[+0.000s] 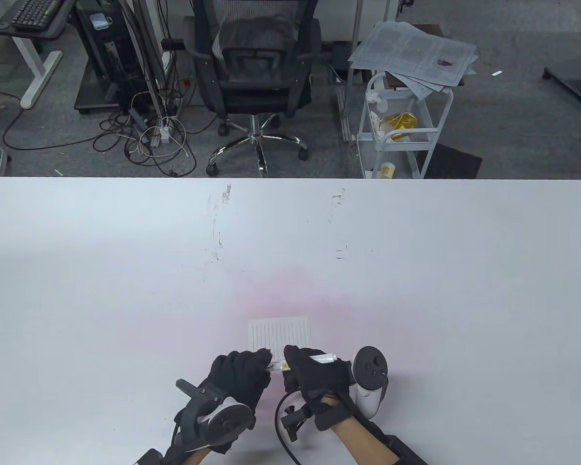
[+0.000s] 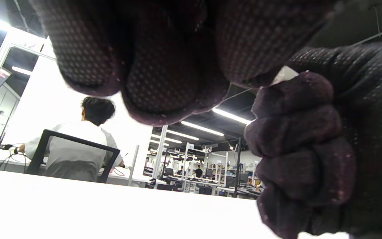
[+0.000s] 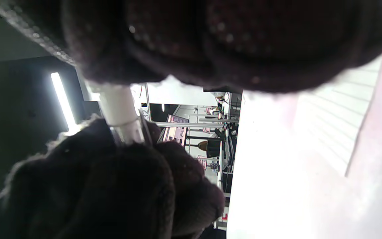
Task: Squeeze and apply correction pen on text
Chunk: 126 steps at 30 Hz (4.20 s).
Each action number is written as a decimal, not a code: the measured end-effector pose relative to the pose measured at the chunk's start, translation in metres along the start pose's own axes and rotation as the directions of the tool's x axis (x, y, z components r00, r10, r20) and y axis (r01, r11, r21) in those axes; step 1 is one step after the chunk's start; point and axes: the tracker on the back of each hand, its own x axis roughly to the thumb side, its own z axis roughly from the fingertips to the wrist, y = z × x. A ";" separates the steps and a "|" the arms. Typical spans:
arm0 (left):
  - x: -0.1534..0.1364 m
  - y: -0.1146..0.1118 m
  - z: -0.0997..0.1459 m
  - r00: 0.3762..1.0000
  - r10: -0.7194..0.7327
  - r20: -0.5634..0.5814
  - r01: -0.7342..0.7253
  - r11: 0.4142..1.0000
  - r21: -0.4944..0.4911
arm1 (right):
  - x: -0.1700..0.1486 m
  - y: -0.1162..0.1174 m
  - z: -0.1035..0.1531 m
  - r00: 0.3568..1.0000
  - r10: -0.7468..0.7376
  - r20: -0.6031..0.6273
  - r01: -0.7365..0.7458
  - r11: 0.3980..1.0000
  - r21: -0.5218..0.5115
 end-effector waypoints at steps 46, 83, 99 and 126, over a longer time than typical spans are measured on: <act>-0.114 -0.084 -0.111 0.836 -0.419 -0.355 0.255 0.869 -0.425 | 0.059 -0.104 -0.014 0.005 0.997 -0.082 -0.996 -0.002 -0.088; -0.105 -0.008 -0.049 0.832 -0.421 -0.362 0.266 0.874 -0.408 | 0.055 -0.095 -0.010 0.014 0.998 -0.055 -0.999 0.011 -0.051; -0.099 -0.026 -0.002 0.843 -0.464 -0.273 0.315 0.836 -0.450 | 0.040 -0.093 -0.003 -0.011 0.999 -0.033 -0.999 -0.010 0.037; -0.097 -0.024 0.001 0.836 -0.481 -0.266 0.322 0.821 -0.472 | 0.039 -0.087 0.000 -0.027 0.999 -0.021 -0.998 -0.026 0.059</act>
